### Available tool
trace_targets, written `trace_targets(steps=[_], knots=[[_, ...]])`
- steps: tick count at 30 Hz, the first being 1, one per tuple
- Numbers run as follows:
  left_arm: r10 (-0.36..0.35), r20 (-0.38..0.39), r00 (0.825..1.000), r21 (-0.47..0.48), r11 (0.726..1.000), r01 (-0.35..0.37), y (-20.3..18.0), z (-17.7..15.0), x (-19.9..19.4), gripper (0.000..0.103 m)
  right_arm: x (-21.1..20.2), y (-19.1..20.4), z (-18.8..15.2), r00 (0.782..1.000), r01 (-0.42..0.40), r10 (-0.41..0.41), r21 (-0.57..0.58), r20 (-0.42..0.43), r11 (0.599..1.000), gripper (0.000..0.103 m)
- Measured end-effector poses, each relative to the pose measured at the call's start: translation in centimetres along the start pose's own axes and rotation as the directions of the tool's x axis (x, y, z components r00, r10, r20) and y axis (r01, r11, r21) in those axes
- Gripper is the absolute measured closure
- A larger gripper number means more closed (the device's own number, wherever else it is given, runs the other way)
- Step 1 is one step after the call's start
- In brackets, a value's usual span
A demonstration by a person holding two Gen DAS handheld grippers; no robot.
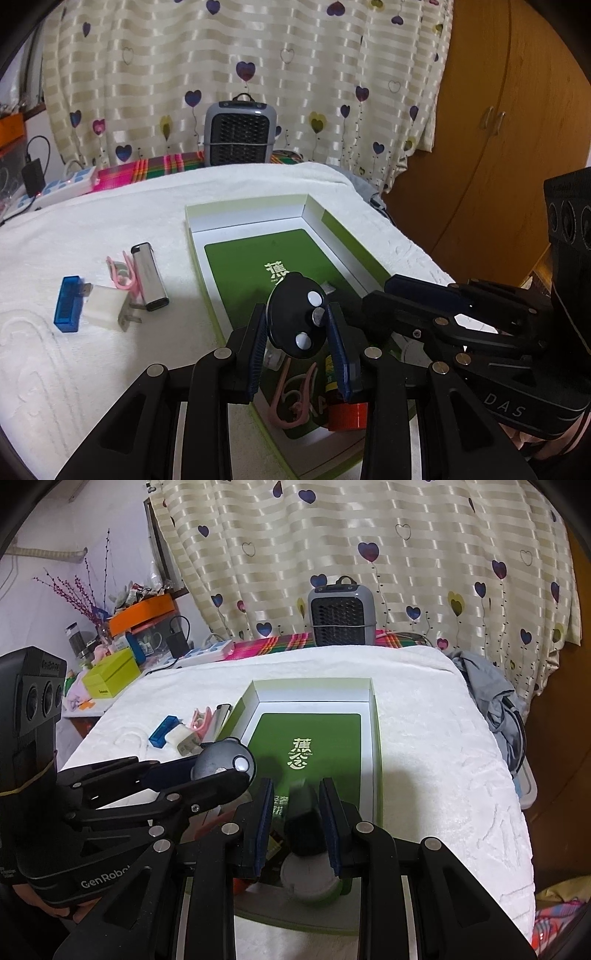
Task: Organize rigid objects
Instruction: 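Lower the case and cylinder into the box and open both grippers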
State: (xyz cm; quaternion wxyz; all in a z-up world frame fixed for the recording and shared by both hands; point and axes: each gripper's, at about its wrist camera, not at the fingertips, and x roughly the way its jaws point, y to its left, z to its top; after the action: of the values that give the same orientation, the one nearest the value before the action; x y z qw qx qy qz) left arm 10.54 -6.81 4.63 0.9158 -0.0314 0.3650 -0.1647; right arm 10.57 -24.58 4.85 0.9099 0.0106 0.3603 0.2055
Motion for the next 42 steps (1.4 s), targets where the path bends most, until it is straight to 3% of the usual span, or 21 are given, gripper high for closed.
trace_targets(steps=[15,26,36,42], knots=[[0.018,-0.018,1.000,0.028,0.999,-0.018,-0.3,0.0,1.4,0.073,1.2,-0.8,-0.1,0.999,0.009,-0.009,0.003,-0.033,1.000,0.076],[-0.039,-0.005,0.999,0.021,0.999,0.039,-0.4,0.1,0.9,0.072,0.9,-1.1,-0.2,0.999,0.025,-0.025,0.008,-0.032,1.000,0.076],[-0.032,0.008,0.999,0.010,0.999,0.032,-0.2,-0.2,-0.5,0.072,-0.3,0.3,-0.3,0.999,0.041,-0.042,-0.021,-0.026,0.999,0.076],[-0.019,0.019,1.000,0.008,1.000,0.019,-0.3,-0.4,-1.7,0.072,-1.3,1.1,-0.4,0.998,0.064,-0.065,-0.037,-0.019,0.997,0.068]])
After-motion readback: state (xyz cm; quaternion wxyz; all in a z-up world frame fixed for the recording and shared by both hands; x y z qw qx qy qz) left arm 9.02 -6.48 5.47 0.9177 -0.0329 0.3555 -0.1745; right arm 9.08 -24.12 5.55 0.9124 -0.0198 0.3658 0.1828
